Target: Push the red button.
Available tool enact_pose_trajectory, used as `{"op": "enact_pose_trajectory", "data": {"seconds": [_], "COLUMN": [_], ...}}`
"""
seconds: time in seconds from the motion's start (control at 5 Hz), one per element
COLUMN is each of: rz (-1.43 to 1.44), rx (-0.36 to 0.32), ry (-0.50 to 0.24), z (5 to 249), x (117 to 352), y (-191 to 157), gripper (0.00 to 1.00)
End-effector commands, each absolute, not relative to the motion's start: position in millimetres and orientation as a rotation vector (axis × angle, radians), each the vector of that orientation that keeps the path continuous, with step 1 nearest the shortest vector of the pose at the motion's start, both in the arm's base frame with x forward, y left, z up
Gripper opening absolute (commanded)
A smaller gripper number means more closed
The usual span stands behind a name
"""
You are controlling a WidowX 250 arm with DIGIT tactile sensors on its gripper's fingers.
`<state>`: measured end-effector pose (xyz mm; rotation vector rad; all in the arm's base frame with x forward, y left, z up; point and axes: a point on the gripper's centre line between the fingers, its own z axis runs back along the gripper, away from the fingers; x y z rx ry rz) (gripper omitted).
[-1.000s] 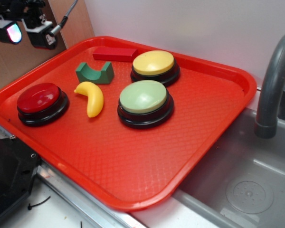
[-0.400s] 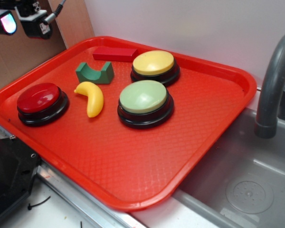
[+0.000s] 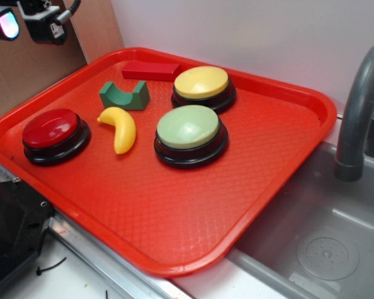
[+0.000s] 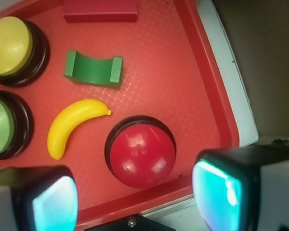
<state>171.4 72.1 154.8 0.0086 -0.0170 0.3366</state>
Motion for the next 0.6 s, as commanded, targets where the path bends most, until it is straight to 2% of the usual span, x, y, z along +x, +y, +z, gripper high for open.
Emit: {"op": "enact_pose_trajectory", "data": {"seconds": [0.0, 0.4], "rz": [0.332, 0.306], "rx": [0.029, 0.032], "ry": [-0.077, -0.095], "z": [175.0, 176.9], "x": [174.7, 173.3], "y": [78.4, 77.1], "gripper": [1.00, 1.00]}}
